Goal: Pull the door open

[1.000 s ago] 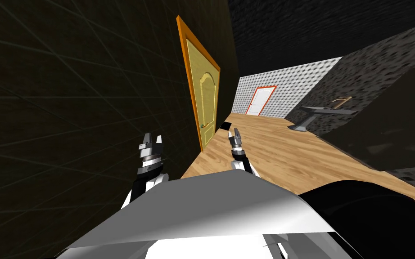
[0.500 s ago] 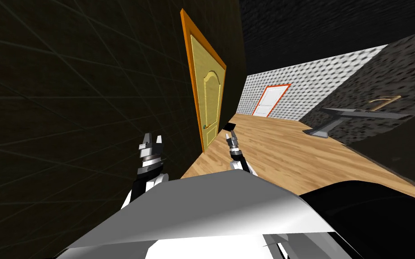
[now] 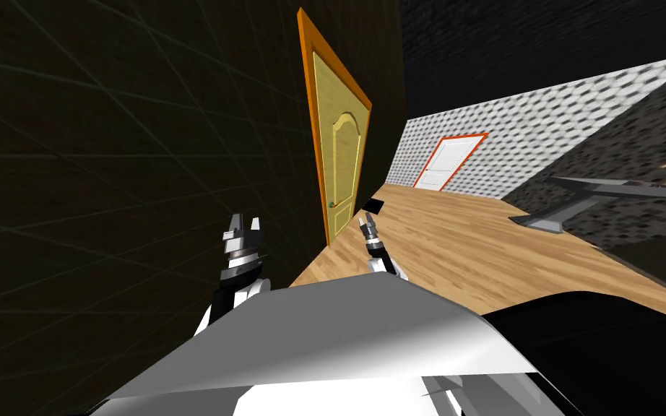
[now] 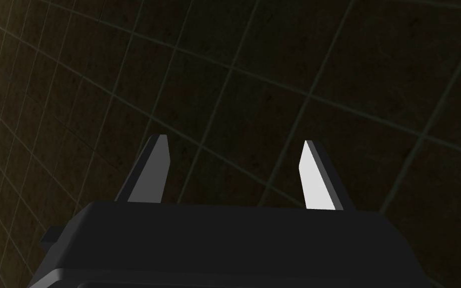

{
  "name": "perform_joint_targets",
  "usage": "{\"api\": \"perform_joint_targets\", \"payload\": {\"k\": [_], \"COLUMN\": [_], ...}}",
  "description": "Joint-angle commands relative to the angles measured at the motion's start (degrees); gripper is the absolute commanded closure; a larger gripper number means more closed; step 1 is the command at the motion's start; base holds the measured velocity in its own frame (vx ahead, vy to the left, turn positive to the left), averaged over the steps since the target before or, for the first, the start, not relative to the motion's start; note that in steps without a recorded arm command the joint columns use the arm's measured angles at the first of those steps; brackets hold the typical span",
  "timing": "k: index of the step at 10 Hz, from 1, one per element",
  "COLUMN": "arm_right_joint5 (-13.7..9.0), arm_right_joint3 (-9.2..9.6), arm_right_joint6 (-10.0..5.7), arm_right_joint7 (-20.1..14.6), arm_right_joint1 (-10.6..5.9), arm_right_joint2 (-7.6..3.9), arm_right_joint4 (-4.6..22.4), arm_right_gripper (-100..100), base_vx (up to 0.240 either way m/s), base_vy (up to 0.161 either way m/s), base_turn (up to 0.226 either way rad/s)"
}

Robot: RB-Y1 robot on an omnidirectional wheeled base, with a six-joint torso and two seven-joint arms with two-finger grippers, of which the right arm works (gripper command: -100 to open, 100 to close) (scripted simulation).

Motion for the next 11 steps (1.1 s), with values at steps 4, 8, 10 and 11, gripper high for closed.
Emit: {"api": "perform_joint_targets", "payload": {"k": [4, 8, 10, 11], "arm_right_joint5": [-0.6, -1.2, -1.5, -1.6], "arm_right_joint3": [2.14, 3.99, 4.92, 5.37], "arm_right_joint6": [-1.32, -2.56, -3.18, -3.48], "arm_right_joint7": [-1.9, -3.6, -4.4, -4.8], "arm_right_joint1": [-3.06, -5.97, -7.42, -8.13], "arm_right_joint2": [-2.62, -4.86, -5.97, -6.51], "arm_right_joint4": [7.9, 15.1, 18.8, 20.4], "arm_right_gripper": [-100, -100, -100, -100], "base_vx": [0.086, 0.076, 0.075, 0.073], "base_vy": [-0.076, -0.066, -0.072, -0.077], "base_turn": [0.183, 0.179, 0.160, 0.166]}}
